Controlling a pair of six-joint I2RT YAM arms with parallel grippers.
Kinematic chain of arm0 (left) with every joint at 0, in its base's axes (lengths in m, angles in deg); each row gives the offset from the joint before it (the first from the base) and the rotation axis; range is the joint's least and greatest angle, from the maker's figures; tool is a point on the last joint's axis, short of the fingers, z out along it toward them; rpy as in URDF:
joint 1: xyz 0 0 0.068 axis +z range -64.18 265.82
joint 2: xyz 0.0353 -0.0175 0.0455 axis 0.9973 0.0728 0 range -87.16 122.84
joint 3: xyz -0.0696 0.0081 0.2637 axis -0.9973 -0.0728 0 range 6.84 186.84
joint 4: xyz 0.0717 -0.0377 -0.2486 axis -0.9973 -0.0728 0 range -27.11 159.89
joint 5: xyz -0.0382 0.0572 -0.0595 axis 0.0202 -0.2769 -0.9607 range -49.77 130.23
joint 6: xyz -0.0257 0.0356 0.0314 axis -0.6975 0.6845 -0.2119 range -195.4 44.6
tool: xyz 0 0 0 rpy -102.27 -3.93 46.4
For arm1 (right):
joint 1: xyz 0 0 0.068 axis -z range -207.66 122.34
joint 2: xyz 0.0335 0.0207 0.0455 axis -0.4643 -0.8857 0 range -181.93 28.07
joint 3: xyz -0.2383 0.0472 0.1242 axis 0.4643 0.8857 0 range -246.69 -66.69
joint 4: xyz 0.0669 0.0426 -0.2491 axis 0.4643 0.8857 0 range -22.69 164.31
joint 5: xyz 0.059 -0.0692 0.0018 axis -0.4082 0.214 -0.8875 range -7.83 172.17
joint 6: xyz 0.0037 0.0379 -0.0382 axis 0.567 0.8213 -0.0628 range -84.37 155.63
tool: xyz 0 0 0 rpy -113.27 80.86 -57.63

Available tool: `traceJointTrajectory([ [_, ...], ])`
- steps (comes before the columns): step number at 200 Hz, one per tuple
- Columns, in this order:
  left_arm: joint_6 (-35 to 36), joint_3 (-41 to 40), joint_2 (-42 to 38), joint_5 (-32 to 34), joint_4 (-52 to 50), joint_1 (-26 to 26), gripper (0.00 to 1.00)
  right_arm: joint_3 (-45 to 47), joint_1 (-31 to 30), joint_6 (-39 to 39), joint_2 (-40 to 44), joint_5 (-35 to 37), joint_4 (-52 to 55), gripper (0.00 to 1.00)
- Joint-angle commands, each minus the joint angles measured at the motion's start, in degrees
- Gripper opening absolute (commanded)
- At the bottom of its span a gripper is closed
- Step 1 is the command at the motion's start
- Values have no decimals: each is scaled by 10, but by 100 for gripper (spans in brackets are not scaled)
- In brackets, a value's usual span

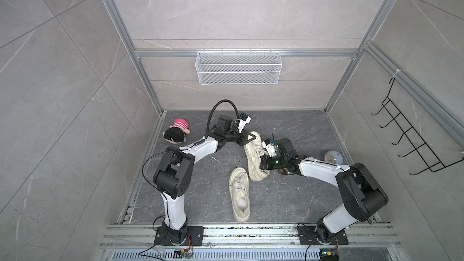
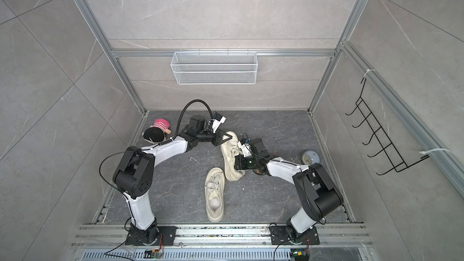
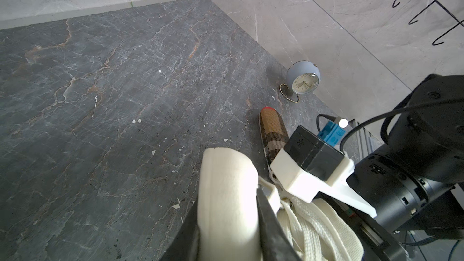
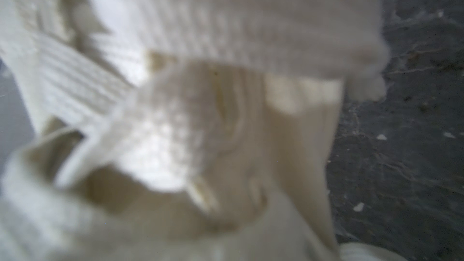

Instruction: Remove the insole from the shoe

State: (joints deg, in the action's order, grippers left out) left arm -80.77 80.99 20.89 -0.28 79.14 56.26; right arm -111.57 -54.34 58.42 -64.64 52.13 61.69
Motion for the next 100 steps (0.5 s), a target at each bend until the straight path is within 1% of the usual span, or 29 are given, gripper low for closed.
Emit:
traceJointTrajectory([
  [1, 53, 5, -30, -136, 27, -40, 0, 30, 9, 24, -57, 27, -51, 61],
  [34, 46, 10, -19, -142, 43, -45, 0, 43, 7, 37, -63, -2, -106, 58],
  [49, 44, 11, -17, -142, 47, -45, 0, 47, 6, 47, -58, -15, -118, 53],
  [66, 43, 12, -17, -141, 50, -46, 0, 47, 4, 43, -52, -2, -109, 46],
  [92, 42, 14, -17, -137, 52, -47, 0, 46, 4, 49, -53, 17, -111, 23],
  [100, 42, 13, -17, -133, 51, -48, 0, 46, 4, 53, -49, 21, -111, 15],
])
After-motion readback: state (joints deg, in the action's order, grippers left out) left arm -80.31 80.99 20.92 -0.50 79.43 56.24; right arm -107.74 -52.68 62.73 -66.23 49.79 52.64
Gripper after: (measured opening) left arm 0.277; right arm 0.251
